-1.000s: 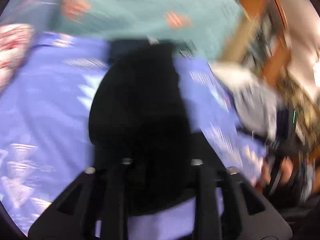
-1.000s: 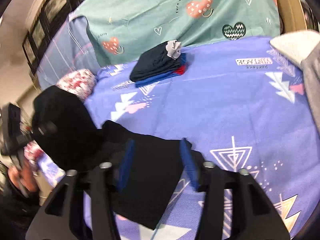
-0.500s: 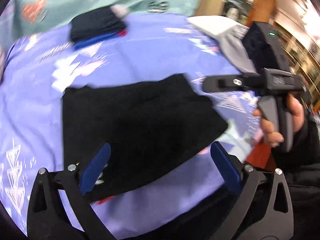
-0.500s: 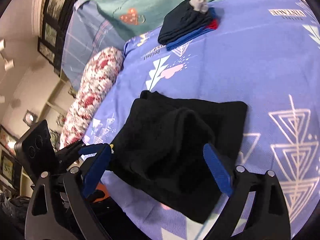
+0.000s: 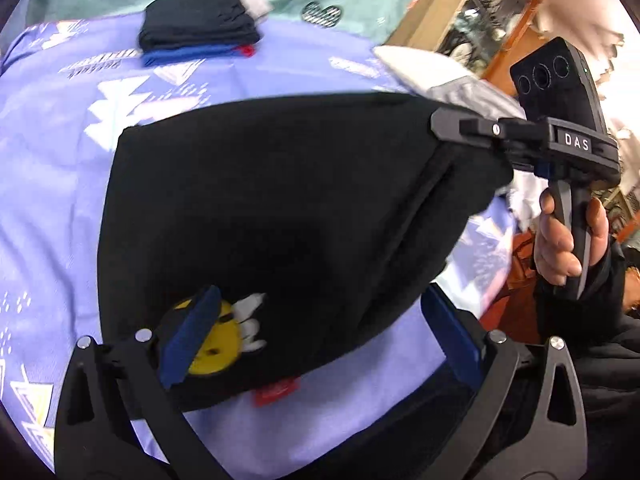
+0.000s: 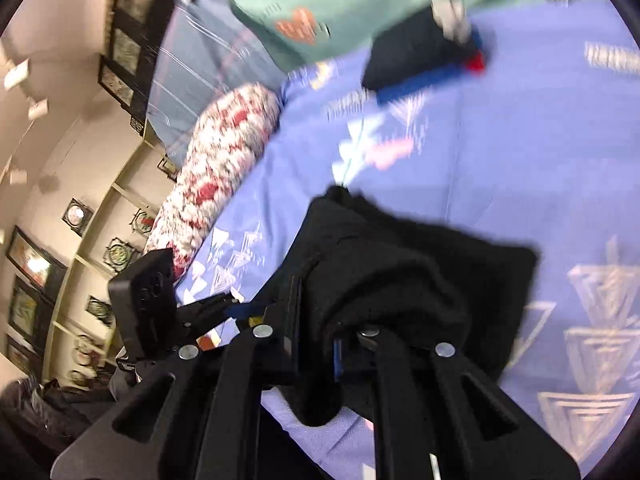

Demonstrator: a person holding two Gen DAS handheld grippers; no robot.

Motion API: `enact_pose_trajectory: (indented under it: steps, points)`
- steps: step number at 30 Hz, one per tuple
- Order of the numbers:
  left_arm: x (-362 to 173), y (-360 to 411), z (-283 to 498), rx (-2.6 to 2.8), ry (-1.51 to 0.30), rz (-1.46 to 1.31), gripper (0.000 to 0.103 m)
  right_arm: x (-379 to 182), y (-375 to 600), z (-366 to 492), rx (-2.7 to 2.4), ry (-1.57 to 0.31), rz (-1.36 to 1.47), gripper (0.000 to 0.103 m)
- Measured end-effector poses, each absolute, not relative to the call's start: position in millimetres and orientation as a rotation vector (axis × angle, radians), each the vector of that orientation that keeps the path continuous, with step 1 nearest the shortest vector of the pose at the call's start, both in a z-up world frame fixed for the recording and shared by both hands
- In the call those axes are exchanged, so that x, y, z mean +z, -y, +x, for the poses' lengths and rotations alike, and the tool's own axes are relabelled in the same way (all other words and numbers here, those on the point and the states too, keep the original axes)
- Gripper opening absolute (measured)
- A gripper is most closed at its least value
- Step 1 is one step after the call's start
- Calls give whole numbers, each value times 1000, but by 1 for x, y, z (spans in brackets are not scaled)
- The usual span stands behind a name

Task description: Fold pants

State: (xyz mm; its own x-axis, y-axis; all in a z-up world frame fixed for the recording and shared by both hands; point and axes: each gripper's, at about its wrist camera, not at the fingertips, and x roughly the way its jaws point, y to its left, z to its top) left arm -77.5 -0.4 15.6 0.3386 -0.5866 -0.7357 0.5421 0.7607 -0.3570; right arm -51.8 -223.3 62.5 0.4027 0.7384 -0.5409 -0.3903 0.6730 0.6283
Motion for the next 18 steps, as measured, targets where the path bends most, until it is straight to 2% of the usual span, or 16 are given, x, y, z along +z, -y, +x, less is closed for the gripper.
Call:
enact_pose_trajectory:
  steps: [3,4,7,8,10,11,12,14,18]
  points:
    - [-2,12,-73,-737,-1026,-11,101,64,239,-55,673,-905,416,13]
    - [-10,11,-70,-727,-1050,-3,101,50,241,-52,661,-959,414,14]
    - [-21,5,-68,-717,-1063,4,101,-26,235,-50,592,-1185,409,25]
    - [-19,2,-70,-714,-1060,8,101,-30,238,-53,599,-1175,428,27]
    - [-18,-4,-69,-709,-1066,-8,101,-19,256,-59,583,-1107,467,48]
    - [-18,-6,-68,-709,-1068,-18,101,-12,264,-62,582,-1073,492,66]
    - [-18,-8,-67,-712,-1071,-26,101,-6,273,-63,594,-1042,531,78]
    - [-18,-7,-65,-711,-1074,-28,101,-2,278,-61,615,-1048,577,80]
    - [-18,-9,-67,-709,-1066,-31,101,-23,259,-56,642,-1203,581,80]
